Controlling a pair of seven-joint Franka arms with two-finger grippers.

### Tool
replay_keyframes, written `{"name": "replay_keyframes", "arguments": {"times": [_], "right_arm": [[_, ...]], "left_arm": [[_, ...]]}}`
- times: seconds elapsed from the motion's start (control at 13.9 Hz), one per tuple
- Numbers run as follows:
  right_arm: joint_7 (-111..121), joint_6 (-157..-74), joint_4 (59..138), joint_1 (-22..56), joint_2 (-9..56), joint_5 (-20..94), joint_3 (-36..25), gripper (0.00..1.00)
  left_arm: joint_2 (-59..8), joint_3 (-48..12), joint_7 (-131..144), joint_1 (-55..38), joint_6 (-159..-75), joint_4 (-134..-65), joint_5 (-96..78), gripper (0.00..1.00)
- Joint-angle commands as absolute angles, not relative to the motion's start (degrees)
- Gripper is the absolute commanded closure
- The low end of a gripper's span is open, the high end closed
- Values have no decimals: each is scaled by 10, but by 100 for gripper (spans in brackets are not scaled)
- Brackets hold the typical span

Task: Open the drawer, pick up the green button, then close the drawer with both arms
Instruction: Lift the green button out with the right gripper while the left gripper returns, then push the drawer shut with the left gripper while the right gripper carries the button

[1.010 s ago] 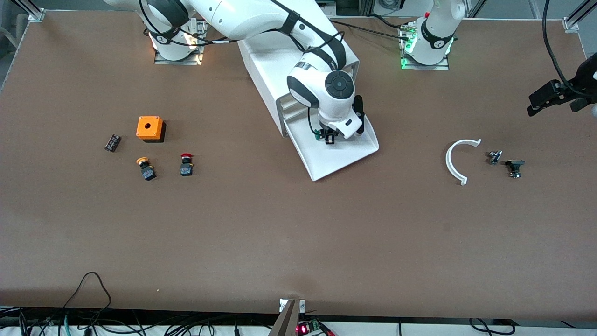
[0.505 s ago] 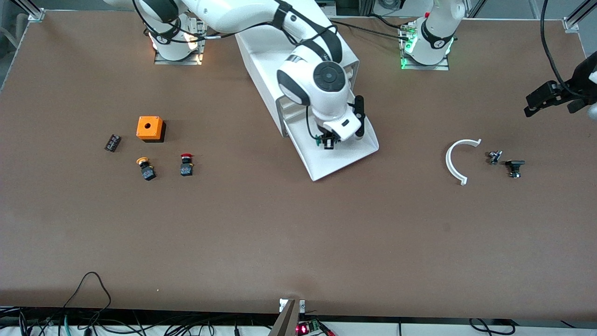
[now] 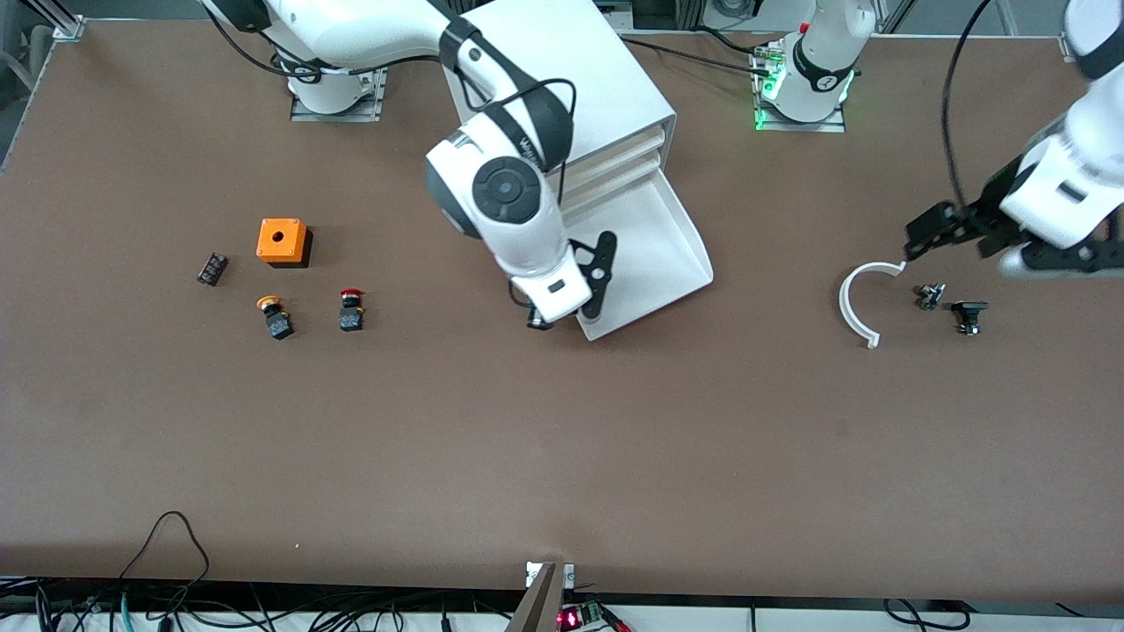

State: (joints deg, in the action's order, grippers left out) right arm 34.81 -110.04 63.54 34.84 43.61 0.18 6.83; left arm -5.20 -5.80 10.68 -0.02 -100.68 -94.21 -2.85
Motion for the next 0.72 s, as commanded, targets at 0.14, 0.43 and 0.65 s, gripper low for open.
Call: {"name": "replay_keyframes", "arguments": {"times": [0.14,0.43,0.65], "right_arm": [[302,-1172,785,317,361,10,75,75],[302,-1191,839,282,328,11,75,75],[227,-1195,880,265,313,11,75,75]], "left_arm": [[-109,-71,218,-45,-1121,-992,-39,0],[-175,-71,304,-80,-1202,-1007,-39,0],[-225,-71,356,-119,-1276,-1025,-39,0]]}}
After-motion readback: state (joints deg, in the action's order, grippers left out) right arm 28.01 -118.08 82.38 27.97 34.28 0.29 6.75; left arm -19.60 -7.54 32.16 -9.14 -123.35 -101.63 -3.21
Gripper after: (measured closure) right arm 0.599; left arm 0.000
